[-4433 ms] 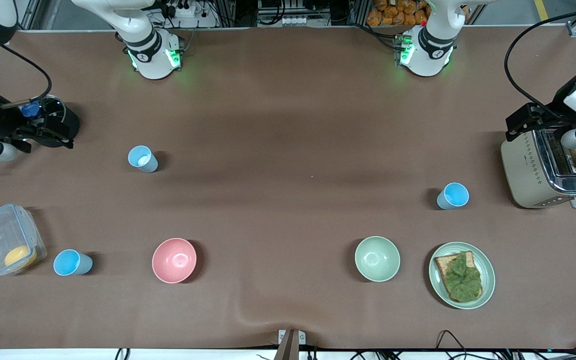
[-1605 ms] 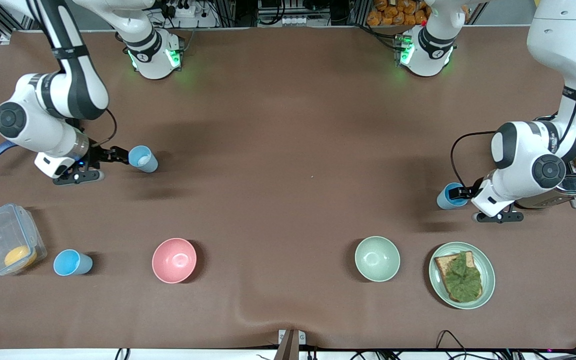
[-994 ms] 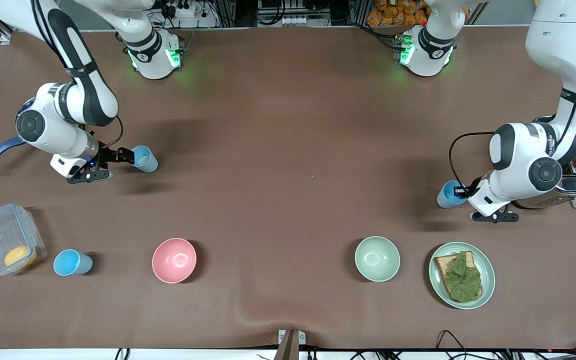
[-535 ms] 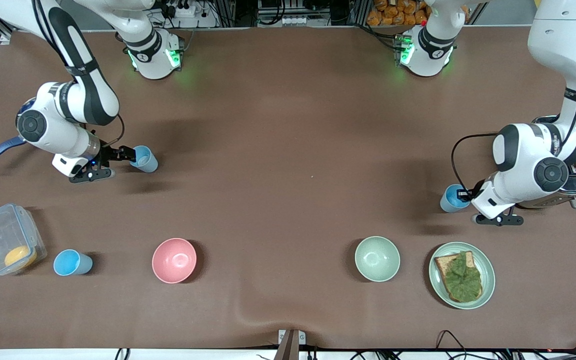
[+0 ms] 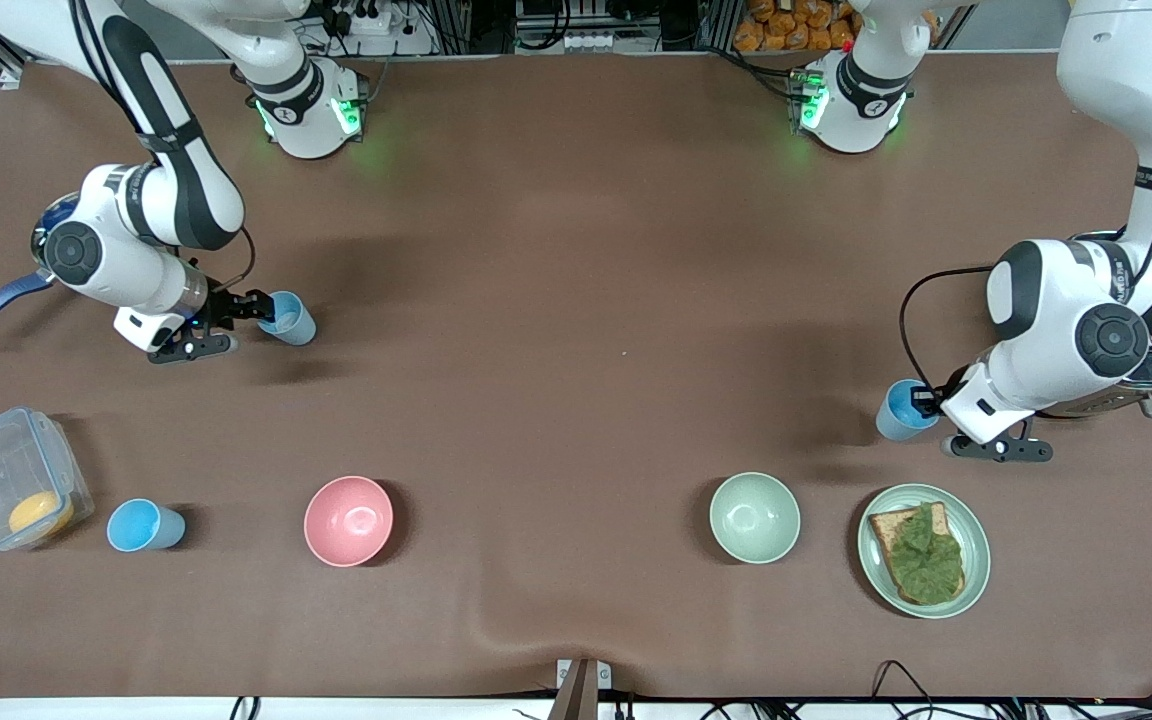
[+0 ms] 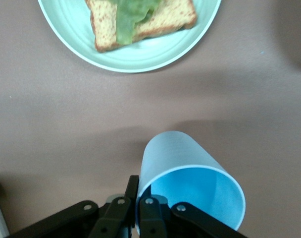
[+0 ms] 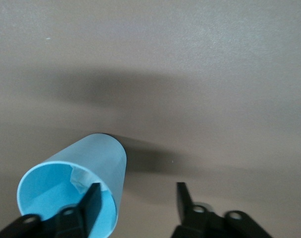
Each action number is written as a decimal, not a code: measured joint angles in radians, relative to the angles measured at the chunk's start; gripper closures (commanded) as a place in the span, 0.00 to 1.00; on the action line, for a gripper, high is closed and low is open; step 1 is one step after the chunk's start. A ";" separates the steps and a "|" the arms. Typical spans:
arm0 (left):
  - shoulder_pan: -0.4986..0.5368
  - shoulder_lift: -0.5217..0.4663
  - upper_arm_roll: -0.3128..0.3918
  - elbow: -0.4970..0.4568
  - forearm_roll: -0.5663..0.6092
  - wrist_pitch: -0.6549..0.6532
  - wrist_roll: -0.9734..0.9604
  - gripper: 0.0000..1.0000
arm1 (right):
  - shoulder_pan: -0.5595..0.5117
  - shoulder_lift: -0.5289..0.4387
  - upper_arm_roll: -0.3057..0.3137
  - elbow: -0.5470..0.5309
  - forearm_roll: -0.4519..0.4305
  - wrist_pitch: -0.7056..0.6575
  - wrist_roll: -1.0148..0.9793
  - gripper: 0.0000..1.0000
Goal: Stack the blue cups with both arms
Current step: 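Lift the blue cups off the table with both grippers, then set the right cup mid-table while the left gripper carries its cup inward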
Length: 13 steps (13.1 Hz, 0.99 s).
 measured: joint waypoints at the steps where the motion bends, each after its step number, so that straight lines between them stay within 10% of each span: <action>1: 0.000 -0.002 -0.007 0.018 0.000 -0.018 0.000 1.00 | 0.002 0.010 0.001 0.000 0.009 0.008 0.000 1.00; 13: 0.000 -0.010 -0.048 0.080 0.000 -0.045 0.000 1.00 | 0.272 0.021 0.006 0.254 0.127 -0.201 0.264 1.00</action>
